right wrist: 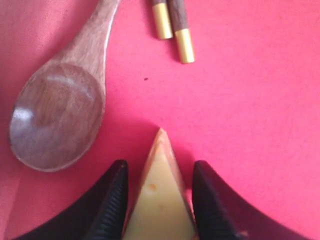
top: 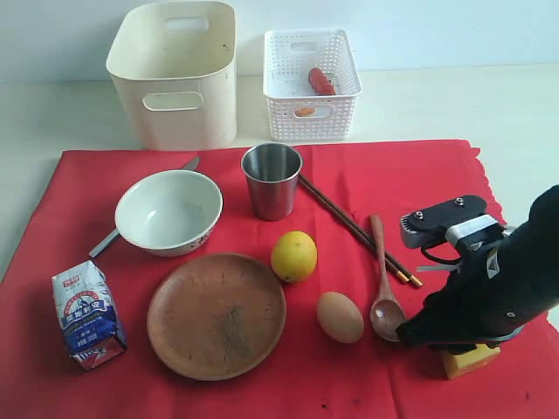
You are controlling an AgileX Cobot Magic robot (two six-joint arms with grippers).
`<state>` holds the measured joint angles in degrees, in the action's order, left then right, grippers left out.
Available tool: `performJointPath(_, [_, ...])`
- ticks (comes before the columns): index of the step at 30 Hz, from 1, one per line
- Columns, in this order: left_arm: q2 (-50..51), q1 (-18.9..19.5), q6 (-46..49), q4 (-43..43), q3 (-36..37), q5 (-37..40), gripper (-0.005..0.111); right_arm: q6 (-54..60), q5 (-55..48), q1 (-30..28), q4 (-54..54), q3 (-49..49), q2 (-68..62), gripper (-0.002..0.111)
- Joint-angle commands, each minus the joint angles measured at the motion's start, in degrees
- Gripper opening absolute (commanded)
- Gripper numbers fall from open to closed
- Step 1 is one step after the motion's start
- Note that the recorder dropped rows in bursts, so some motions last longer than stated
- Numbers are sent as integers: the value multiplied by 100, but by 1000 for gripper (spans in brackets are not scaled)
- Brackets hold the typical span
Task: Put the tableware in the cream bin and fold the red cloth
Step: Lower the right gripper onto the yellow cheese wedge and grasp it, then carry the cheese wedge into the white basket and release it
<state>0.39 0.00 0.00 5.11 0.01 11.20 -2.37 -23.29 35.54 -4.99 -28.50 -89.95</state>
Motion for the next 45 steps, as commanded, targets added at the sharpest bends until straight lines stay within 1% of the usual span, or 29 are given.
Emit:
performJointPath(1, [-39,7,0,46,-1,6,3,-80,75,14,129,5,-5,7])
performJointPath(3, [-39,7,0,46,-1,6,3,-69,100,14,138,5,81,0])
performJointPath(7, [-39,7,0,46,-1,6,3,-58,186,14,138,-6,630,0])
performJointPath(9, [-39,7,0,46,-1,6,3,-58,241,14,138,-191,914,0])
performJointPath(11, [-39,7,0,46,-1,6,3,-58,518,14,138,-536,1049,0])
performJointPath(12, [-39,7,0,46,-1,6,3,-28,987,14,138,-773,1049,0])
performJointPath(13, [-39,7,0,46,-1,6,3,-24,1207,14,138,-877,1021,0])
performJointPath(14, [-39,7,0,46,-1,6,3,-24,1756,14,138,-1079,916,0])
performJointPath(18, [-39,7,0,46,-1,6,3,-24,2722,14,138,-1374,593,0])
performJointPath(24, [-39,7,0,46,-1,6,3,-24,3927,14,138,-1885,-250,0])
performJointPath(26, [-39,7,0,46,-1,6,3,59,4426,14,100,-2080,-574,0])
performJointPath(28, [-39,7,0,46,-1,6,3,237,4687,3,60,-2326,-876,0])
performJointPath(36, [-39,7,0,46,-1,6,3,403,4545,-295,43,-3741,-2188,0])
performJointPath(41, [-39,7,0,46,-1,6,3,387,4545,-488,-15,-4366,-2797,0])
performJointPath(45, [-39,7,0,46,-1,6,3,387,4545,-529,-201,-4726,-3197,0])
